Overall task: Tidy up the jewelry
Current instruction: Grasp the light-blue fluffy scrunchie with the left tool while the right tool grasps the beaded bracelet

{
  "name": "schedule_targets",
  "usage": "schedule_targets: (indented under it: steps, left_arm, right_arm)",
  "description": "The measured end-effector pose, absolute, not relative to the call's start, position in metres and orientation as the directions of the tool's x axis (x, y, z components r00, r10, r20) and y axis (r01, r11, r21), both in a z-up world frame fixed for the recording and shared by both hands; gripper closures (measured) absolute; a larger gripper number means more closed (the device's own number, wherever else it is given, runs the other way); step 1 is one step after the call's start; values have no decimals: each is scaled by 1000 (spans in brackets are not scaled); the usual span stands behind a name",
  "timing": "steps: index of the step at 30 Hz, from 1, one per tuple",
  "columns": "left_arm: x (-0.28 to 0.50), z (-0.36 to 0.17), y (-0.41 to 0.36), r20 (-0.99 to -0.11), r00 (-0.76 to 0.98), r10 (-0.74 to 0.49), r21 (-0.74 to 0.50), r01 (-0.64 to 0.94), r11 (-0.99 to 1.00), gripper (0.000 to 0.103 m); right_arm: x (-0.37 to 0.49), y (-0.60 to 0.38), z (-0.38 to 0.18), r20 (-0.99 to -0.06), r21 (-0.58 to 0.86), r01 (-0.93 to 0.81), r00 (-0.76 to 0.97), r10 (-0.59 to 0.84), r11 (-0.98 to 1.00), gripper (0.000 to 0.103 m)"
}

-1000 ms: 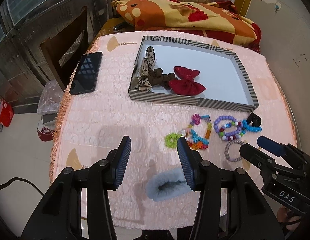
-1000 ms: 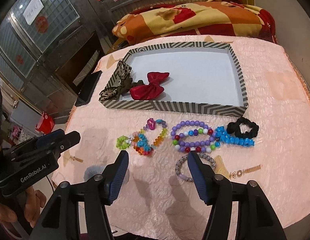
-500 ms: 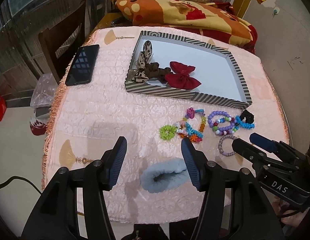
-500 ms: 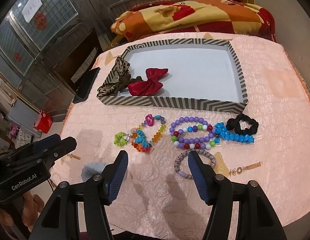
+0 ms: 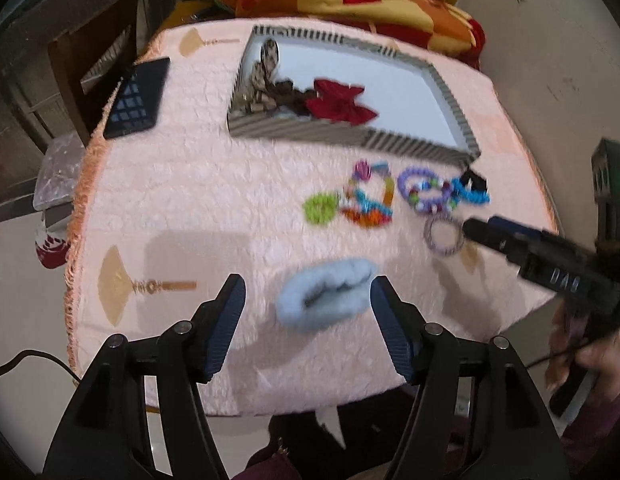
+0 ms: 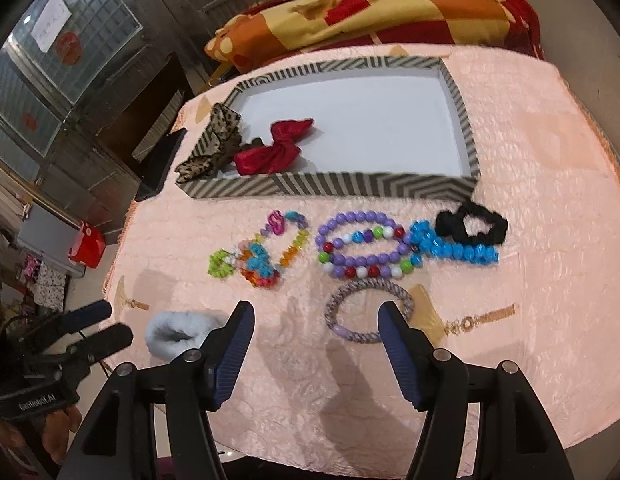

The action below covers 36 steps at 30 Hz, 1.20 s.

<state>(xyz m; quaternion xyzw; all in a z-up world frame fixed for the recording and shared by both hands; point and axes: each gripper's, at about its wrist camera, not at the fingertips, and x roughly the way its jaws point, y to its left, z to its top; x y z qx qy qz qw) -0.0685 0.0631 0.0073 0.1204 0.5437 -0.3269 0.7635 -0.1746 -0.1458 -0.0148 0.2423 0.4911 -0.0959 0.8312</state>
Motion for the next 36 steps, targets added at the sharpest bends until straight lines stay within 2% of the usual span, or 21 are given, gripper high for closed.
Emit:
schedule_targets:
  steps: [7, 9, 18, 27, 28, 29, 30, 32, 33, 36]
  left_arm:
    - [-71, -10, 62, -922, 144, -358, -187, 644, 742, 37]
    - [-72, -12, 59, -921, 137, -364, -189, 660, 727, 34]
    - [-70, -28, 43, -931, 122, -345, -163, 708, 687, 34]
    - [-60, -48, 31, -944, 74, -321, -169, 728, 664, 34]
    - [-59, -49, 32, -943, 66, -326, -181, 722, 668, 38]
    - [-58, -49, 33, -940, 58, -335, -195, 715, 672, 47]
    - [-57, -49, 34, -938, 44, -344, -214, 709, 672, 67]
    - [-56, -46, 35, -934, 40, -356, -223, 712, 665, 76]
    - [-57, -42, 36, -933, 57, -355, -208, 719, 663, 80]
    - [-57, -33, 42, -934, 123, -336, -144, 731, 667, 83]
  right_arm:
    - [-178, -153, -23, -867, 320, 395, 489, 98, 861, 41]
    - [-179, -156, -25, -869, 320, 393, 485, 101, 862, 41]
    - [-144, -135, -19, -851, 272, 241, 512, 116, 931, 41]
    - [-115, -136, -30, -874, 273, 207, 462, 152, 940, 41]
    - [-113, -135, -31, -873, 276, 199, 462, 158, 940, 41]
    - [-112, -135, -32, -871, 279, 194, 462, 163, 940, 41]
    - [-109, -133, -33, -869, 283, 183, 463, 172, 941, 42]
    - [-105, -129, -36, -871, 282, 166, 458, 179, 945, 50]
    - [-103, -127, -38, -874, 280, 154, 450, 186, 948, 58]
    - [-93, -114, -44, -880, 268, 100, 430, 202, 958, 65]
